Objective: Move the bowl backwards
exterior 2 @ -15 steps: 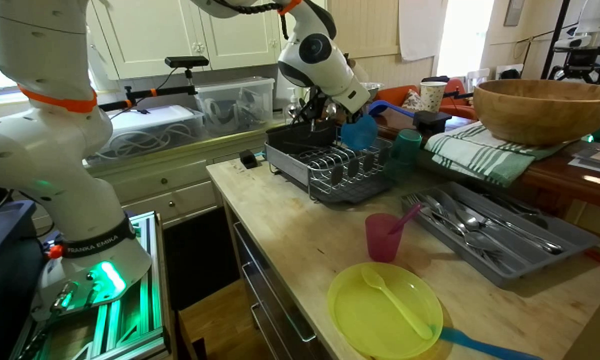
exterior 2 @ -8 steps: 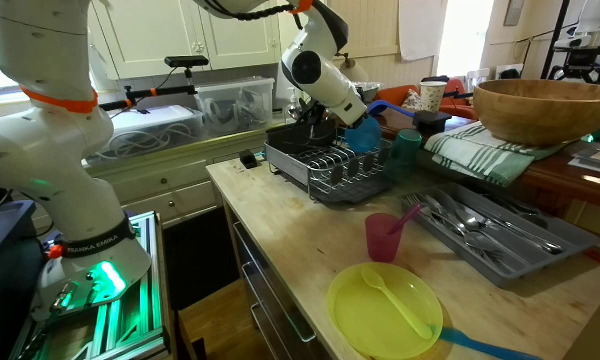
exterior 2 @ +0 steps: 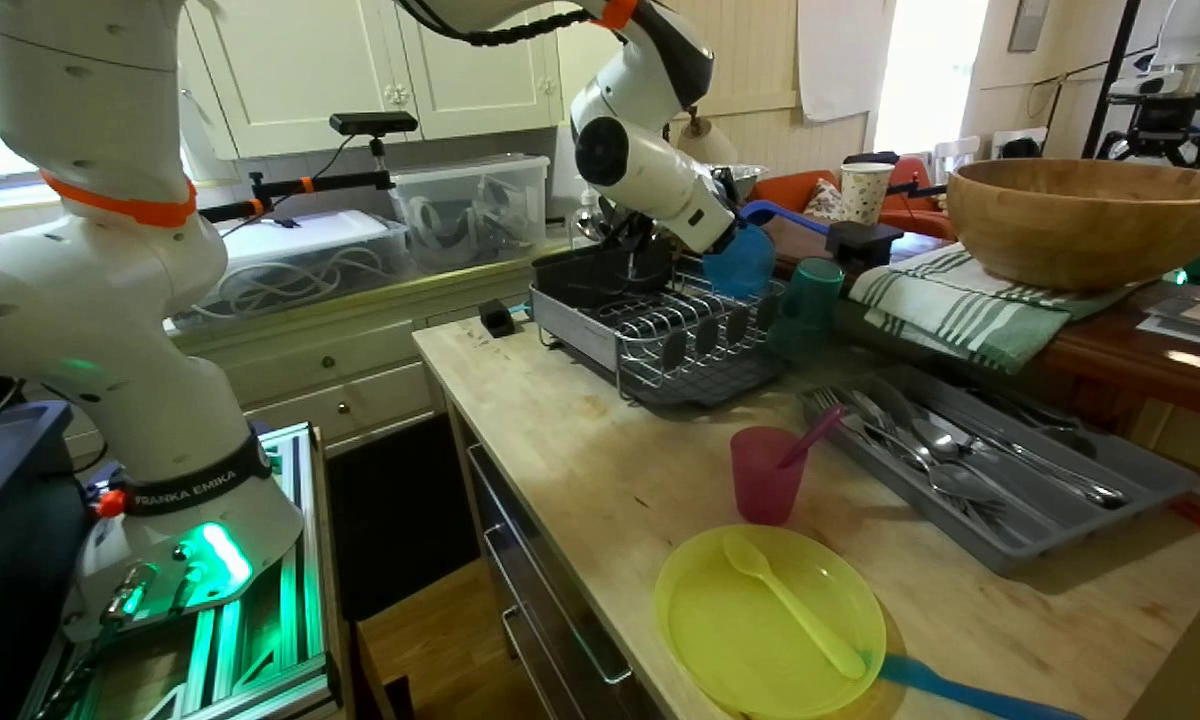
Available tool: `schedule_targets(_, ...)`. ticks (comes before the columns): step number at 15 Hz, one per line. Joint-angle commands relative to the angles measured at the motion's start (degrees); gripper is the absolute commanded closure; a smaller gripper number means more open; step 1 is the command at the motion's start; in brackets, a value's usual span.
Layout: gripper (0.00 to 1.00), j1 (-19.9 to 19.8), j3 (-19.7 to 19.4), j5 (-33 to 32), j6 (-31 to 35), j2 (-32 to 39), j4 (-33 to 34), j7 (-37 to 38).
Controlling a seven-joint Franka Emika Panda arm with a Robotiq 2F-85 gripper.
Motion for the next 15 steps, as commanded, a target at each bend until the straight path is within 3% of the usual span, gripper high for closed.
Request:
schedule_targets(1, 0.96, 0.00, 0.01, 0.00, 0.00, 0.00, 0.00, 0.00)
schedule_targets(3, 0.99, 0.00, 0.01, 0.00, 0.00, 0.00, 0.00, 0.00)
schedule_targets(9, 0.99, 1.02, -1.31, 8.98, -0.85, -0.23, 0.12, -11.84)
schedule_targets(15, 0.99, 3.57, -5.27, 25.56, 0.14, 0.45, 0.64, -27.89)
